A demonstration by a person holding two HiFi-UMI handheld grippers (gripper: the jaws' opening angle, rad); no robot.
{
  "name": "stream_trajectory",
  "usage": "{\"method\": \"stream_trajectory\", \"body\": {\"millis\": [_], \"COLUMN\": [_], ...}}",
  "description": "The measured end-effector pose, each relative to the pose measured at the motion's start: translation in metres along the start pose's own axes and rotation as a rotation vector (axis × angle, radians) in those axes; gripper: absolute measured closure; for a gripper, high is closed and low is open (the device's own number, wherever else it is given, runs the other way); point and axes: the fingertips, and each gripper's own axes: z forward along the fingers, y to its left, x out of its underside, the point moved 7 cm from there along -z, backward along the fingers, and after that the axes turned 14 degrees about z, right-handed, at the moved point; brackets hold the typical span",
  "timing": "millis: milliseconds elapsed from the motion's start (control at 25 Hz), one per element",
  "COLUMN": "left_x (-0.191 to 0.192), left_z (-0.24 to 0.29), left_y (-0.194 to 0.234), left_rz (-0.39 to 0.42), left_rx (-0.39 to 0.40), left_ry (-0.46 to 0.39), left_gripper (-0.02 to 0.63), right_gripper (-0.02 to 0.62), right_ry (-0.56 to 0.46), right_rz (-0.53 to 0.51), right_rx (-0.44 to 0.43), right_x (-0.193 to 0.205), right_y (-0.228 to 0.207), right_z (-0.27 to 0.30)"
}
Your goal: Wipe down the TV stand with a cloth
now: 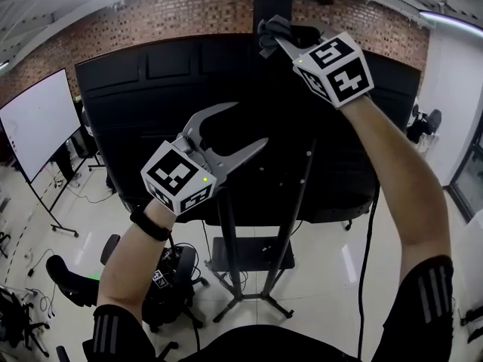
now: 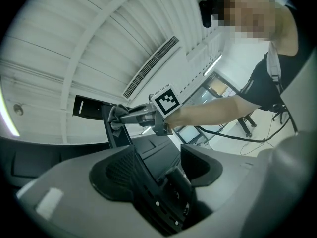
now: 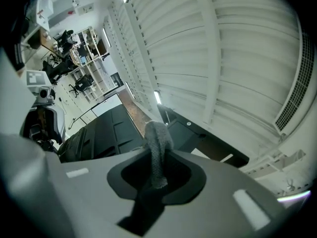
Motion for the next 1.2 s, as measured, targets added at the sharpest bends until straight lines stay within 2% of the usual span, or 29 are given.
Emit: {"method": "stream_trajectory", "body": {"millis": [240, 880, 1200], "left_x": [0.017, 0.055, 0.080], "left_z": [-0.011, -0.035, -0.051], "left_y": [-0.016, -0.059, -0.083], "left_rz": [-0.033, -0.127, -0.166], "left_rx": [0.003, 0.004, -0.007], "left_ry": [0.000, 0.048, 0.076], "left_gripper": [0.293, 0.293, 0.293], "right_gripper": [0.534, 0.535, 0.535], "right_ry": [0.041, 0.154, 0.201], "right_rz": [-0.007, -0.223, -0.275], "right_rx": [-0.023, -0.081, -0.123], "right_x": [0.027, 0.095, 0.126], "right_y": [0.022, 0.091, 0.122], "right_z": [-0.006, -0.014, -0.021]}}
